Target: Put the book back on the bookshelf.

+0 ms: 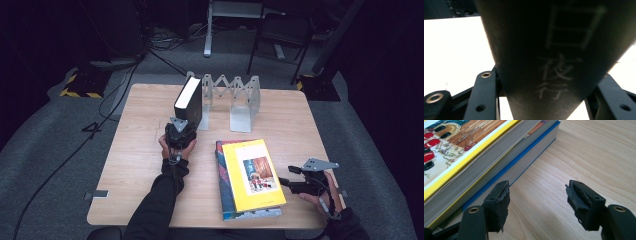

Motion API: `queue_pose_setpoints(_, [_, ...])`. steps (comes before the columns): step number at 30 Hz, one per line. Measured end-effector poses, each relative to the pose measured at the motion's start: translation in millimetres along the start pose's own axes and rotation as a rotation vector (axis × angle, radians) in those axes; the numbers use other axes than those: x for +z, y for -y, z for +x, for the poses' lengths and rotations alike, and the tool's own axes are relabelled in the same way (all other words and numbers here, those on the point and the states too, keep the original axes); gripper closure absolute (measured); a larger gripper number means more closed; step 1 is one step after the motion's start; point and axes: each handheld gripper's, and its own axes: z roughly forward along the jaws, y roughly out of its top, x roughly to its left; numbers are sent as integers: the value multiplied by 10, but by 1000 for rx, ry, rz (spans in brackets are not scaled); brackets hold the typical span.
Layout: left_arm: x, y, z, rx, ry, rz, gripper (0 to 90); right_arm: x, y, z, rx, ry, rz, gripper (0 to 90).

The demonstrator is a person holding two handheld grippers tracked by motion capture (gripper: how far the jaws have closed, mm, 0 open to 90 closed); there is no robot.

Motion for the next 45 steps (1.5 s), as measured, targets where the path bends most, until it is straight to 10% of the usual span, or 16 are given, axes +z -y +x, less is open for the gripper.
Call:
queue_pose_setpoints(11, [145, -72, -127, -78, -72, -4, 508, 4, 8, -4, 2, 0, 2, 342])
queue_pose_setpoints(25, [272, -147, -115, -69, -81, 4, 494, 10, 18, -14, 10, 19, 1, 337])
queue_pose_setpoints(45, [-50, -5, -72, -24, 4, 1, 506, 3, 18, -20, 8, 19, 1, 332])
